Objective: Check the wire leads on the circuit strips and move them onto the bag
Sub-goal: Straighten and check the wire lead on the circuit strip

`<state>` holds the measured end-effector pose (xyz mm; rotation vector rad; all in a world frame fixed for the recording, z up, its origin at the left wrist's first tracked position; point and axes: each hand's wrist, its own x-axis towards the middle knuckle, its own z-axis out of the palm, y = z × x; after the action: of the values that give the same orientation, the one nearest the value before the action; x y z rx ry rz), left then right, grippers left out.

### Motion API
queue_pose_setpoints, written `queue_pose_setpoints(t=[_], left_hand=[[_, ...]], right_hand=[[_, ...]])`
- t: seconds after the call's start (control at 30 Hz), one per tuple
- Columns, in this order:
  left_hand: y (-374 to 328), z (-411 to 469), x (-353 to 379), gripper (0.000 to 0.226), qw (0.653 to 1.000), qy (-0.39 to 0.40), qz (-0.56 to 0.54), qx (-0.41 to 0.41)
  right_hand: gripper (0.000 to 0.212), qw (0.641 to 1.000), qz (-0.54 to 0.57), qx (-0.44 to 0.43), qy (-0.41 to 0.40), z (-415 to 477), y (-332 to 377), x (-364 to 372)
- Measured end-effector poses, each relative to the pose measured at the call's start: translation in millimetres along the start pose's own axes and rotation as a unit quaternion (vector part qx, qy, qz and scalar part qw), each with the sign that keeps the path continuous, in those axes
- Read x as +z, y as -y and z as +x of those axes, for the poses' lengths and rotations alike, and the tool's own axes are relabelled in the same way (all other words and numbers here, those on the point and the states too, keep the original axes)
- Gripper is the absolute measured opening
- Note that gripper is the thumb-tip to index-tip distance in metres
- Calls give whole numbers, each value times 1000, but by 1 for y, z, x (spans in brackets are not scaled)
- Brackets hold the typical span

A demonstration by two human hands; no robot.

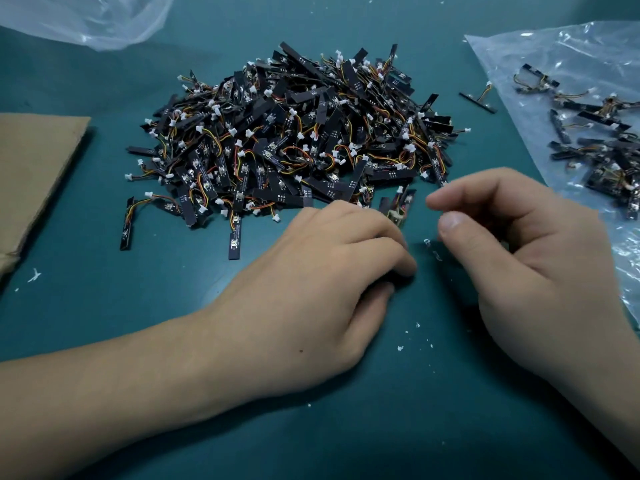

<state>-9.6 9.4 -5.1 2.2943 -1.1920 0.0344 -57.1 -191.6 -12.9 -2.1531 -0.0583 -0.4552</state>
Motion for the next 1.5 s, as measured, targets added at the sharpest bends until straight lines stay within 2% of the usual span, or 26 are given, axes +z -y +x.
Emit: queue_pose_setpoints(t=[0.13, 0.3, 0.43, 0.5, 0.67, 0.77, 0.9, 1.03, 1.13, 1.3, 1.37, 1.43, 1.5], left_hand=[[0, 2, 0, 34, 997, -50, -66, -2], [3, 1, -1, 38, 991, -107, -84, -7], [9, 3, 2, 38, 961, -194, -189, -45], [12, 4, 3, 36, 946, -204, -248, -50], [10, 3, 0, 29, 938, -180, -288, -66], [8, 4, -2, 17, 940, -137, -290, -118], [4, 7, -7, 7, 941, -91, -295, -137], [4, 7, -8, 4, 919, -91, -347, -163], [1, 5, -7, 5, 937, -56, -311, -148], [1, 3, -5, 10, 968, -25, -221, -120], [1, 4, -7, 7, 959, -35, -255, -118], [3, 6, -7, 5, 937, -73, -314, -135], [6, 8, -7, 6, 912, -111, -365, -152]], right_hand=[[21, 998, -54, 6, 33, 3, -1, 1], [35, 994, -92, -25, 60, 3, 3, 2], [31, 992, -84, -41, 87, 3, 7, 0], [25, 991, -93, -44, 87, 3, 8, 1], [3, 993, -96, -34, 61, 2, 10, 2], [3, 993, -94, -47, 48, 1, 10, 1], [4, 993, -82, -68, 44, 0, 9, 0], [6, 998, 9, -45, 38, 2, 7, 0], [13, 996, 74, -30, 32, 3, 3, -2], [9, 996, 34, -61, 49, 2, 6, 0], [17, 997, 16, -64, 49, 1, 6, 1], [41, 997, 44, -27, 54, 2, 6, 0], [49, 997, 62, -6, 52, 3, 6, -3]])
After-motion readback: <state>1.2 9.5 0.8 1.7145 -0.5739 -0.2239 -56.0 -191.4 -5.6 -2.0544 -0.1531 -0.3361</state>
